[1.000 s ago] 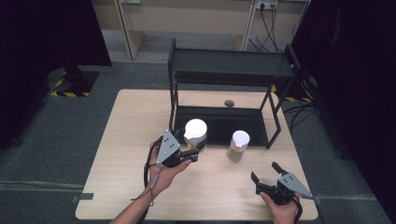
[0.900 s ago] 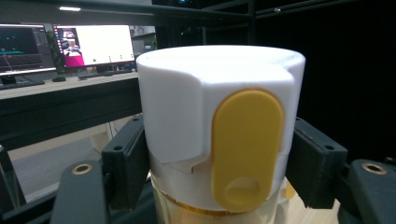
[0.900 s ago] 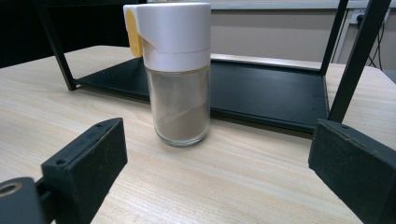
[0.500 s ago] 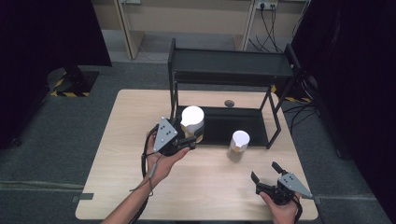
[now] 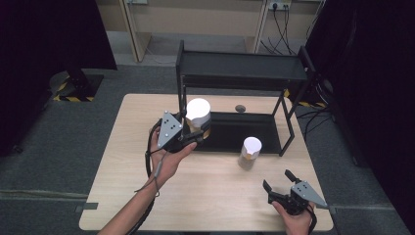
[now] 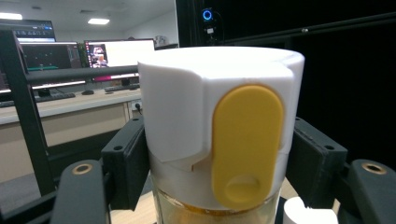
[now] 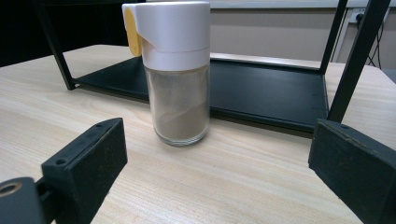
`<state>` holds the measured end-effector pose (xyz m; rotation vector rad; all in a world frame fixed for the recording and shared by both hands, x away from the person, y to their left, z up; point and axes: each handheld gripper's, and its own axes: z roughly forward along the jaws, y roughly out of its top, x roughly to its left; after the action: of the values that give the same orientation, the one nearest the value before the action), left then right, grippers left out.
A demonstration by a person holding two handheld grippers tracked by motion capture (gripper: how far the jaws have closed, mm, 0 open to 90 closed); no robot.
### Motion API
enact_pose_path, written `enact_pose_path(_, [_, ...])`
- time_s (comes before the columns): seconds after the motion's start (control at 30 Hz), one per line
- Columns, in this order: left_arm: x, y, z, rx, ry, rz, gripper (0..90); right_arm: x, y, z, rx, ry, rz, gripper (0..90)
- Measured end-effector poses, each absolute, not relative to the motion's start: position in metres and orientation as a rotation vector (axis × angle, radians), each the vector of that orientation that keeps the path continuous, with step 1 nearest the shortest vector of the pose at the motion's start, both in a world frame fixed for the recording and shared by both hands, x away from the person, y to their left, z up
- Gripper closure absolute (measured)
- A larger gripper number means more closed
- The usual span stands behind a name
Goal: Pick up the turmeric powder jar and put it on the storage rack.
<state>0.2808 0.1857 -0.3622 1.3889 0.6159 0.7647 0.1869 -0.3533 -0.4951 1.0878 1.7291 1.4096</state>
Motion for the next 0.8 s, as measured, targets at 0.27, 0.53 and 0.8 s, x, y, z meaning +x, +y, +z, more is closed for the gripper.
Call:
enact_pose_path(0.27, [0.287, 0.183, -0.35, 1.354, 0.633, 0.783, 30.4, 0.187, -0.353, -0.495, 1.093, 1.729, 1.411, 4.7])
enact_pose_path(0.53, [0.293, 0.182, -0.337, 1.354, 0.637, 0.809, 30.4, 0.187, -0.353, -0.495, 1.095, 1.729, 1.412, 4.8])
enact_pose_path(0.8, [0.3, 0.183, -0.327, 1.345, 0.65, 0.814, 30.4, 0.187, -0.353, -0.494, 1.098, 1.729, 1.411, 4.8])
